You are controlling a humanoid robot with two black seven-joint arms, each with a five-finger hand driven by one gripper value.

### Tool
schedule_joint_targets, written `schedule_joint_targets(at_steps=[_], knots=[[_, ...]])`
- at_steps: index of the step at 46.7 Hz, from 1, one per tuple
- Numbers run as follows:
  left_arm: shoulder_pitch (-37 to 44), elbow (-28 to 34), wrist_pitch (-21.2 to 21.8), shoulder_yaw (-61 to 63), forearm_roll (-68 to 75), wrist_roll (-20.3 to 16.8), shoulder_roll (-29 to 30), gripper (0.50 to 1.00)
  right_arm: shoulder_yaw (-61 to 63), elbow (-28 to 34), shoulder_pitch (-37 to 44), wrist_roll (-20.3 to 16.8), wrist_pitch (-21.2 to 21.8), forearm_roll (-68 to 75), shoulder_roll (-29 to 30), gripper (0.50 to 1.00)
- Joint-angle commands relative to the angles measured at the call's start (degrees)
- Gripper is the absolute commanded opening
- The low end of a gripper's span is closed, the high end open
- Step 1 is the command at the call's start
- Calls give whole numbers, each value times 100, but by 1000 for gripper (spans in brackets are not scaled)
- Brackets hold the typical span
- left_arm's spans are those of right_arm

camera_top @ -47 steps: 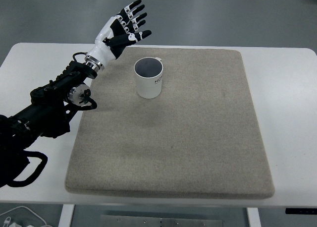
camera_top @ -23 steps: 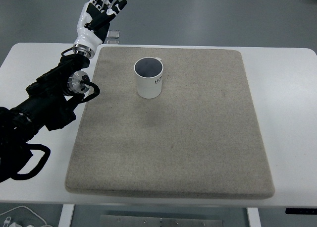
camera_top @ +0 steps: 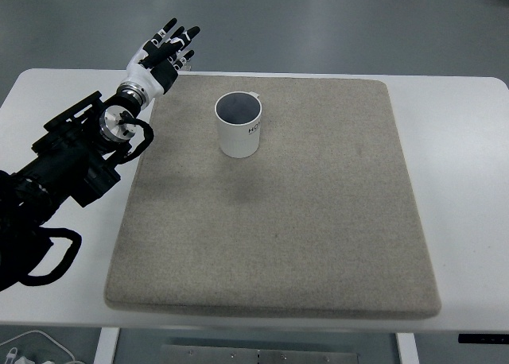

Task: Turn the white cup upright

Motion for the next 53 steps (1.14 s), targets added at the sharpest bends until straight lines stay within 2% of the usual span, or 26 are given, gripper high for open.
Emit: schedule_joint_targets(at_steps=[1,11,28,35,53], knots=[[18,64,2,-327,-68,199,0,994,0,1,0,0,0,0,0,930],[79,82,11,-767,-85,376,-9,994,0,1,0,0,26,0,0,930],[246,82,-121,-1084,-665,261,-62,994,17,1,26,0,44,0,0,930],[299,82,-464,-1119,-630,235,-97,994,8,1,35,-9,44,0,0,930],[290,73,-499,-1057,-569,138,-132,994,8,1,52,-9,53,0,0,930]])
